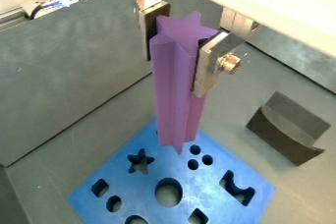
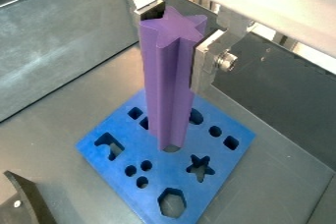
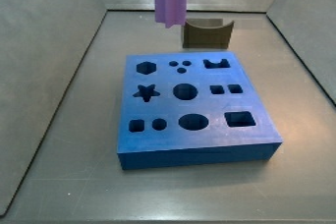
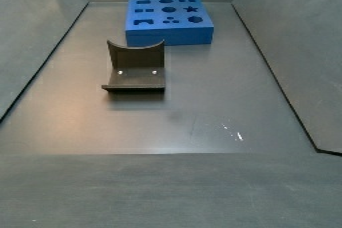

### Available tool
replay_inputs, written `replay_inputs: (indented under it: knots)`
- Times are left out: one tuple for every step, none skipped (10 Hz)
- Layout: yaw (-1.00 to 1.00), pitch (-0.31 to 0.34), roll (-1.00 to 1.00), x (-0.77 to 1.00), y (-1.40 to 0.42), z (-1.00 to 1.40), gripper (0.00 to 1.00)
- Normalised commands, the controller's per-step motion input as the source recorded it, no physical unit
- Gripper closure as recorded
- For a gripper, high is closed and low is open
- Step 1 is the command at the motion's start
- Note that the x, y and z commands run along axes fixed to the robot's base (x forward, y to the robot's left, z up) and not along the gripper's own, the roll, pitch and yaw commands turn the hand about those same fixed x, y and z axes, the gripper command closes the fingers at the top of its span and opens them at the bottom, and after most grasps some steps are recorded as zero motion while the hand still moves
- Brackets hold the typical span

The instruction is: Insert the star object.

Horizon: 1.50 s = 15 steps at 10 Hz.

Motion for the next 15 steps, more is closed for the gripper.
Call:
replay_inputs:
  knots:
    - [-0.02,0.0,0.01,-0.04,0.18,-0.14,1.0]
    - [0.6,-0.089,-0.03,-0.25,0.0,-0.5,1.0]
    - [1.0,0.0,0.04,0.0,-0.05,-0.69,1.0]
    - [0.85,0.063,0.0,-0.07,-0.26,-0.47,1.0]
    - [0.54,0.06,-0.17,-0.08,-0.28,-0.3,1.0]
    - [0.54,0.053,-0.18,-0.09,-0.27,-0.28,1.0]
    - [0.43,-0.019,-0.16,-0.18,-0.3,-0.44,1.0]
    - [0.14,-0.074,0.0,-0.23,-0.25,-0.57,1.0]
    - [0.09,-0.051,0.0,-0.18,-0.34,-0.54,1.0]
    - [0.0,0.0,0.0,0.0,-0.19,-0.61,1.0]
    - [-0.09,0.0,0.0,0.0,-0.04,-0.55,1.0]
    - [-0.01,0.0,0.06,-0.07,0.0,-0.45,1.0]
    - [0.1,0.0,0.17,0.0,0.0,-0.39,1.0]
    - [0.15,0.0,0.16,0.0,0.0,-0.35,1.0]
    - [0.19,0.0,0.11,-0.12,0.0,-0.36,1.0]
